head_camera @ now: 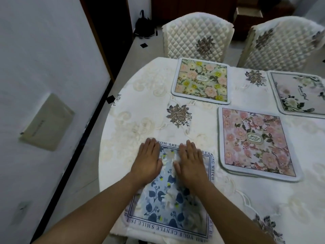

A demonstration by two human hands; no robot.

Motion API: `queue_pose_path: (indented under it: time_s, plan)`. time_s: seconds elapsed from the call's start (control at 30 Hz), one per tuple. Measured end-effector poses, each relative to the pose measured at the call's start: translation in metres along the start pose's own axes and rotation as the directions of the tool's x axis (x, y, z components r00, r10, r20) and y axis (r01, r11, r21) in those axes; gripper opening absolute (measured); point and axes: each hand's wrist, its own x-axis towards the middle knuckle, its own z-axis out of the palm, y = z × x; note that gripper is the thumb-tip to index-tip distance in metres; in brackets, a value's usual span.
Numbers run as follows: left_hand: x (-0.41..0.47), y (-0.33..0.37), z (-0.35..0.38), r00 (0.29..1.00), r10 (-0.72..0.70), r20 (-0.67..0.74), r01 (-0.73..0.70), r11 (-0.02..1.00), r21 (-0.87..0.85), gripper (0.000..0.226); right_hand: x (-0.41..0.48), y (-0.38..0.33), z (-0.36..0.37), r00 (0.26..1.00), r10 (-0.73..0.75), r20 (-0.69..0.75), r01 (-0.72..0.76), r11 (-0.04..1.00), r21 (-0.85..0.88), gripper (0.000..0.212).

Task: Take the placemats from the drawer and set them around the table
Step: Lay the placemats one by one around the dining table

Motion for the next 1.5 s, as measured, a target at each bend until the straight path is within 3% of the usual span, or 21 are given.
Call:
queue_pose_path:
  time_s: [0.17,0.37,0.6,0.93,1.13,1.27,1.4,1.5]
  plan:
    - [0.013,-0.022,0.006,0.994,0.109,-0.025,-0.108,0.994,0.026,0.064,-0.013,0.027,0.021,0.997,0.037,-0.073,-0.037,0.999,-0.003,0.070]
    - [-0.028,-0.053,0.000,0.998,0.057,0.006,-0.057,0.998,-0.031,0.068,-0.048,0.069,0.008,0.987,0.160,-0.030,-0.160,0.987,0.021,0.076]
    - [-0.122,-0.022,0.021,0.999,0.010,0.033,-0.009,1.000,-0.022,0.071,-0.132,-0.025,0.049,0.970,-0.234,0.061,0.232,0.972,0.036,0.079]
    - [-0.129,-0.027,0.020,1.000,-0.023,0.015,0.025,0.995,-0.096,0.071,-0.170,0.037,0.029,1.000,-0.027,0.012,0.027,0.999,0.038,0.069]
    - [-0.120,0.001,0.009,0.992,-0.127,0.005,0.127,0.992,-0.020,0.069,-0.167,0.039,0.016,0.995,-0.097,-0.017,0.096,0.995,-0.026,0.064]
    - [-0.071,0.066,-0.002,0.972,-0.221,-0.080,0.216,0.974,-0.063,0.063,-0.159,0.081,-0.004,0.975,-0.143,-0.170,0.161,0.982,0.098,0.050]
    - [-0.003,0.161,-0.001,0.953,-0.240,-0.187,0.197,0.955,-0.221,0.051,-0.142,0.177,-0.049,0.922,0.015,-0.386,0.086,0.966,0.243,0.039]
    - [0.049,0.224,0.007,0.937,-0.318,-0.141,0.262,0.911,-0.318,0.050,-0.126,0.260,-0.080,0.900,0.273,-0.340,-0.144,0.922,0.359,0.037]
